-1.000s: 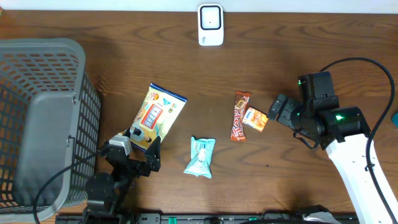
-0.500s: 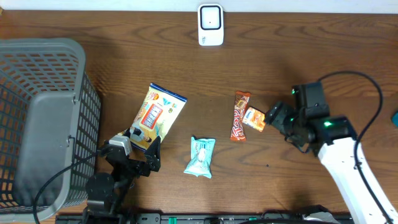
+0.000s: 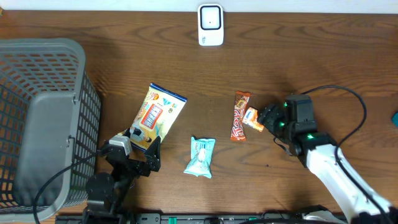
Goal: Scan the item barcode
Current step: 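Move the right gripper back over the orange tissue pack, then grasp the orange Kleenex tissue pack with the right gripper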
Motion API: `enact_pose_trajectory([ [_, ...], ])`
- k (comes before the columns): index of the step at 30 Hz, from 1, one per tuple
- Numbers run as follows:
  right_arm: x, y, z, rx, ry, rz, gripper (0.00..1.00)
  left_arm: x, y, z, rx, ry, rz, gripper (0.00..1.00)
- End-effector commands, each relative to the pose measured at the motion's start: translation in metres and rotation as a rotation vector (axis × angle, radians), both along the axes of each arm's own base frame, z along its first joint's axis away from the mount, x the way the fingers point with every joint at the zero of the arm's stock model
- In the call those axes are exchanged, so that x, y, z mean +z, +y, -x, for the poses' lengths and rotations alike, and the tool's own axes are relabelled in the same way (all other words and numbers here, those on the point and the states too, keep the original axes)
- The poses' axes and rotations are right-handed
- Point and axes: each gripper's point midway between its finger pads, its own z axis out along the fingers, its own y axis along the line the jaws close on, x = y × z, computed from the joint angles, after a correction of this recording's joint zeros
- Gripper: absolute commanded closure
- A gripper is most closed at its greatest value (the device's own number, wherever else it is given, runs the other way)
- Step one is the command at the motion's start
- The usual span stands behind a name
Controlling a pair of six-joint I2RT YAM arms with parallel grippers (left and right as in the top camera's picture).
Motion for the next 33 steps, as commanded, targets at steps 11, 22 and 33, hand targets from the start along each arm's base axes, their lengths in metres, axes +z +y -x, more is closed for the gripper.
enact_pose_trajectory([
  [11,-0.074,-0.008,0.011,-0.027,0.194,0.054,0.54,-0.013,-0.002,0.002,-0.016,0.032,-0.019,0.02],
  [22,-0.076,0.000,0.011,0.016,0.231,-0.036,0.99,-0.013,-0.002,0.002,-0.016,0.032,-0.019,0.02],
  [33,0.030,0.038,0.048,0.323,0.214,-0.705,0.99,-0.013,-0.002,0.002,-0.016,0.032,-0.019,0.02],
])
